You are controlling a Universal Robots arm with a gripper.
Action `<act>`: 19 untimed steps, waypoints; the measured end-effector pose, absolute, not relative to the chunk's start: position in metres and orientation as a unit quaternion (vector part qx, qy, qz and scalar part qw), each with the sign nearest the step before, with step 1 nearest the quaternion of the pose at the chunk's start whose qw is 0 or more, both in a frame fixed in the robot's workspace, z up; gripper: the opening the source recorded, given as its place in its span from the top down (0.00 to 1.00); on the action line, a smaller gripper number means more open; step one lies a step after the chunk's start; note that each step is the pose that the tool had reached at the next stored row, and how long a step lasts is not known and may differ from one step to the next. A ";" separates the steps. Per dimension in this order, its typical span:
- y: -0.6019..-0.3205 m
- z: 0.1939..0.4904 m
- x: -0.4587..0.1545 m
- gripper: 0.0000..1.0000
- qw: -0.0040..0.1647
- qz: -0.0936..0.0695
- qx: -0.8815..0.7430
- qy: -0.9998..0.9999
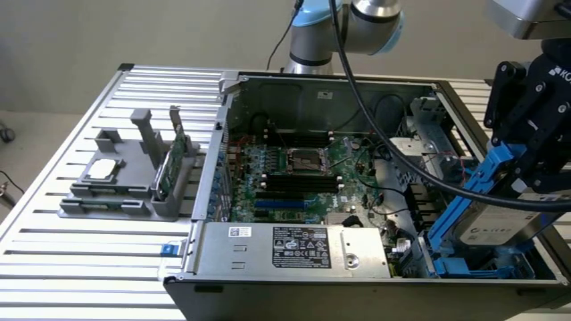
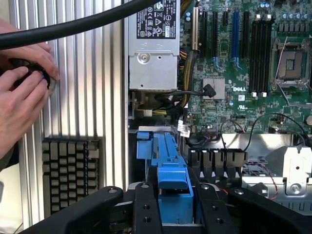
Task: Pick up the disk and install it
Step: 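Insert the disk into the insertion slot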
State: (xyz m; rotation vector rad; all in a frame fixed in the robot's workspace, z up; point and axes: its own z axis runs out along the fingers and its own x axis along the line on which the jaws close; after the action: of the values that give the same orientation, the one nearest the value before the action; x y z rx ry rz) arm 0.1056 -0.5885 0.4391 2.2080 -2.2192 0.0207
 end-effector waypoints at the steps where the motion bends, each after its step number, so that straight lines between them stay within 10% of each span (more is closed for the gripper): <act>1: -0.588 0.439 0.106 0.67 0.006 0.007 0.705 -0.709; 19: -0.584 0.430 0.106 0.67 0.005 0.007 0.705 -0.709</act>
State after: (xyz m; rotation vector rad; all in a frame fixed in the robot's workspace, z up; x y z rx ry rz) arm 0.1057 -0.5839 0.4304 2.2082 -2.2190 0.0207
